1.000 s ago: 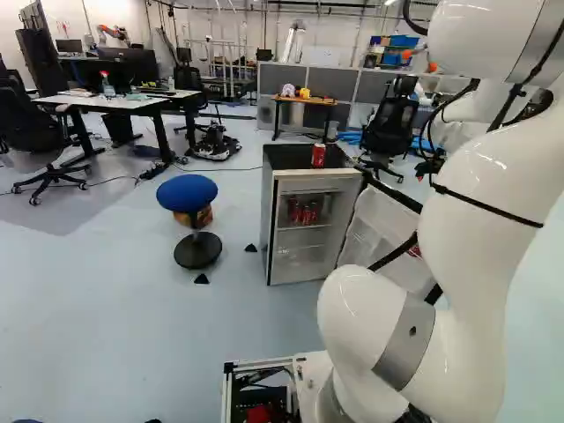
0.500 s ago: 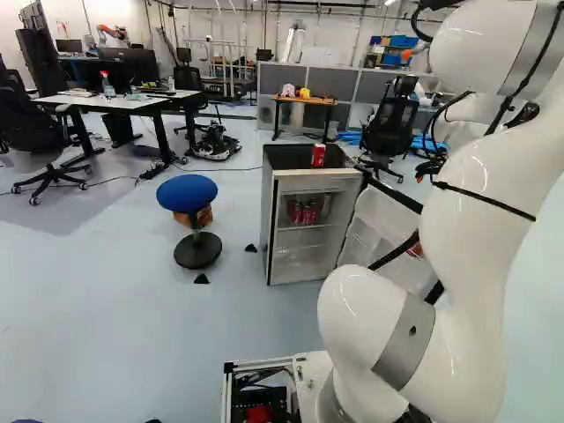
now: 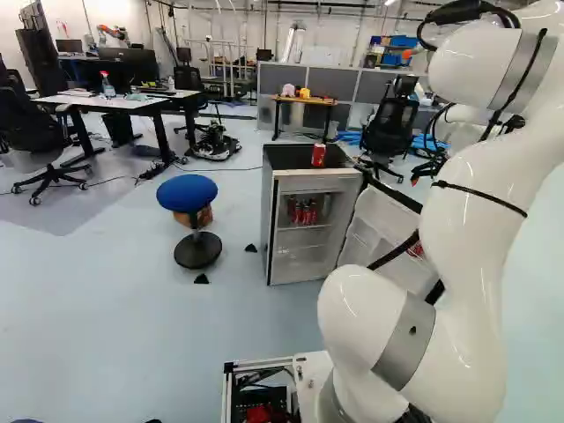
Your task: Grab a drink from the fridge
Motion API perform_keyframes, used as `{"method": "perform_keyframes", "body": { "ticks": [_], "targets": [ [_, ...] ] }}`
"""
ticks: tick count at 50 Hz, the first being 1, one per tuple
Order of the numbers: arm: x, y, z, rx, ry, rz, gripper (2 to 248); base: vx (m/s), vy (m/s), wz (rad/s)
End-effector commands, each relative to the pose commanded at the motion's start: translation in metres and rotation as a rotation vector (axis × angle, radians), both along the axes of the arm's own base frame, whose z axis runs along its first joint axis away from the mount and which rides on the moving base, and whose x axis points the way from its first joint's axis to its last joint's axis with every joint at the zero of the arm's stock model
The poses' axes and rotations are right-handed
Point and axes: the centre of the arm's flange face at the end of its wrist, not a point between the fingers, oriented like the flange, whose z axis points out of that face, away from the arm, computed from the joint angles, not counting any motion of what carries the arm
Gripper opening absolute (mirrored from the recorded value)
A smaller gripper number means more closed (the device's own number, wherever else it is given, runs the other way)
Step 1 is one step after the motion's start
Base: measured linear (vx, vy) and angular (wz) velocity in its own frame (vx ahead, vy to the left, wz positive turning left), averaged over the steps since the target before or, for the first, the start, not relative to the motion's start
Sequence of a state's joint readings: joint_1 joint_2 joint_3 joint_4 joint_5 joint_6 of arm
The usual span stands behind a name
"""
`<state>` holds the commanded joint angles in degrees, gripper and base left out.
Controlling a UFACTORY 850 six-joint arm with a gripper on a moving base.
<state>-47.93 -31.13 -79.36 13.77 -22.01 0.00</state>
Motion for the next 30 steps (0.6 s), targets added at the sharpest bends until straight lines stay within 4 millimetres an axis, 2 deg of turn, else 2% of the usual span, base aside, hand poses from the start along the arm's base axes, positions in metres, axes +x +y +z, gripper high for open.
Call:
{"method": "perform_keyframes", "body": {
  "ticks": [30],
  "targets": [
    [0.018,-0.032,-0.011,0.148,0.085,0.023,247,0.0,0.0,0.0]
  ]
}}
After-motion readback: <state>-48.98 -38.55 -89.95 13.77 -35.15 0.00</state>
